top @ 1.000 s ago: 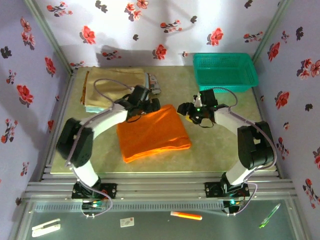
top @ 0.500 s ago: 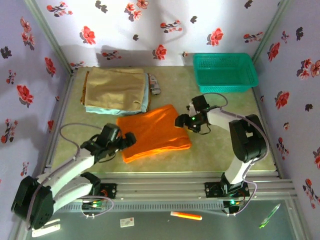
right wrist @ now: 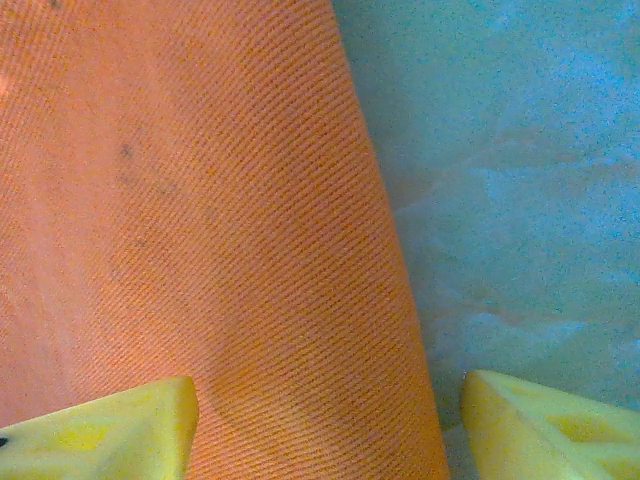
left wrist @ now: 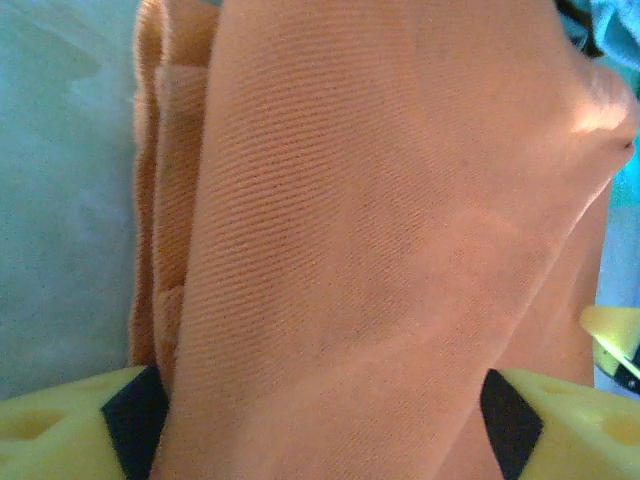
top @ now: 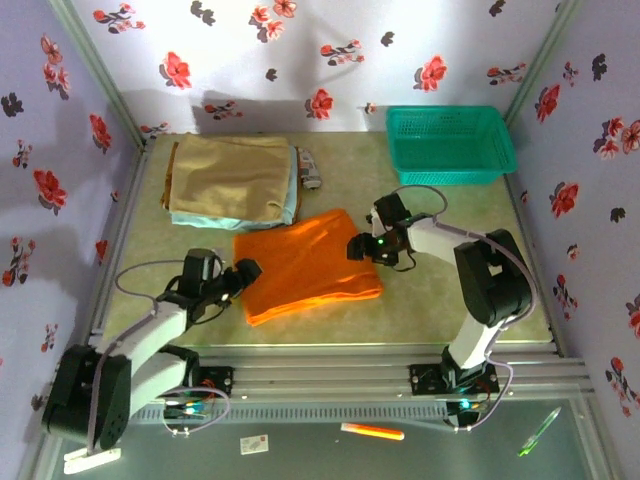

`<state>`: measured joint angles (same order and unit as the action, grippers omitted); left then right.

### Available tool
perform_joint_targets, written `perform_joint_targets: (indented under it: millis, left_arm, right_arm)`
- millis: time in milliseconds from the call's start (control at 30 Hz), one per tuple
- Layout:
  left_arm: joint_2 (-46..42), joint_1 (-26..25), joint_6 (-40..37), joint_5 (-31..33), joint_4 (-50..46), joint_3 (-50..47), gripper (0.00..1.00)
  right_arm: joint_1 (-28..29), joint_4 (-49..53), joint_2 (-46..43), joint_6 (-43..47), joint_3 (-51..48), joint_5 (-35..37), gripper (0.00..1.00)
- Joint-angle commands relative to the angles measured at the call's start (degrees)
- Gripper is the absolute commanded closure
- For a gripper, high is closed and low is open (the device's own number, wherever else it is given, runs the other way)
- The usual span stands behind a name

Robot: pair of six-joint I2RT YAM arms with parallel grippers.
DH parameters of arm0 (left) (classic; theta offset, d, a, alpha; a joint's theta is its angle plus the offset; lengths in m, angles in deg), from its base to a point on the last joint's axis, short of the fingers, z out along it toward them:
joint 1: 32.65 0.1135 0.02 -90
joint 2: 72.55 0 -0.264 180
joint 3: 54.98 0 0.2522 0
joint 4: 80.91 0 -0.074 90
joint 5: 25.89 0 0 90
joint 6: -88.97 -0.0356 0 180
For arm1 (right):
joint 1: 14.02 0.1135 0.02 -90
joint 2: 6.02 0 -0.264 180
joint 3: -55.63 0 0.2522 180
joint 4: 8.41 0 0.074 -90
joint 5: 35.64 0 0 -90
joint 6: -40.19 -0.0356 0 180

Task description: Fold and stack the trousers

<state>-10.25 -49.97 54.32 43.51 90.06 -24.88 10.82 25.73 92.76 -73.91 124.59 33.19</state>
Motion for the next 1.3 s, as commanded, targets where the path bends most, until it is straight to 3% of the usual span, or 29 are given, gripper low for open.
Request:
perform_joint_targets:
  millis: [0, 100, 200, 333, 400, 433, 467, 733, 867, 900, 933, 1033, 1167, 1267]
  left_arm:
    - [2.9, 0.4, -2.4, -4.5, 5.4, -0.6, 0.24]
    - [3.2, 0.4, -2.9, -4.5, 6.6, -2.0, 0.38]
    - [3.1, 0.4, -3.6, -5.0, 7.2, -2.6, 0.6]
    - [0.2, 0.4, -4.5, -5.6, 5.3, -1.7, 0.83]
    - [-2.2, 0.4, -6.0, -5.6, 1.5, 0.3, 0.98]
    - [-3.6, 0.5, -6.7, -5.2, -1.0, 1.3, 1.0]
    - [-5.0, 0.5, -7.4, -4.8, -3.5, 3.0, 1.0]
    - [-15.1, 0.6, -7.4, -0.2, -19.1, 8.3, 1.0]
    - [-14.3, 0.6, -7.5, 2.3, -22.6, 7.9, 0.97]
    - [-13.1, 0.7, -7.3, 2.3, -21.8, 7.2, 0.8]
    - [-11.5, 0.7, -7.0, 2.3, -20.6, 6.2, 0.55]
    - [-6.3, 0.8, -6.8, 2.2, -15.5, 3.4, 0.35]
    - [0.9, 1.0, -7.8, 2.4, -11.5, 3.1, 0.23]
    - [5.7, 0.7, -5.8, -0.8, -5.3, 2.6, 0.27]
  right_arm:
    - [-0.6, 5.3, 1.1, 1.8, -0.4, 2.1, 0.29]
    - [-0.5, 2.9, 3.6, 1.4, -0.4, -1.3, 0.33]
    - [0.3, -0.9, 4.0, -0.6, -2.1, -5.3, 0.45]
    - [0.9, -4.6, 0.4, -3.4, -4.9, -9.6, 0.74]
    - [0.9, -3.2, -2.0, -3.7, -5.0, -8.8, 0.88]
    - [0.9, -2.0, -3.5, -3.6, -4.9, -7.8, 0.94]
    - [0.9, -1.1, -5.0, -3.5, -4.8, -7.1, 1.0]
    - [0.5, 5.4, -15.3, -5.0, -2.8, -1.0, 1.0]
    - [0.2, 7.0, -15.1, -4.8, -2.0, 0.3, 1.0]
    - [0.1, 7.0, -14.0, -4.5, -1.9, 0.4, 1.0]
    - [0.0, 6.7, -12.8, -4.3, -2.1, 0.4, 1.0]
    - [-0.2, 4.6, -9.2, -4.6, -3.4, -0.7, 1.0]
    - [-0.3, 2.5, -7.3, -5.0, -4.7, -1.3, 1.0]
    - [-0.5, 2.4, -6.9, -4.9, -4.8, -1.3, 1.0]
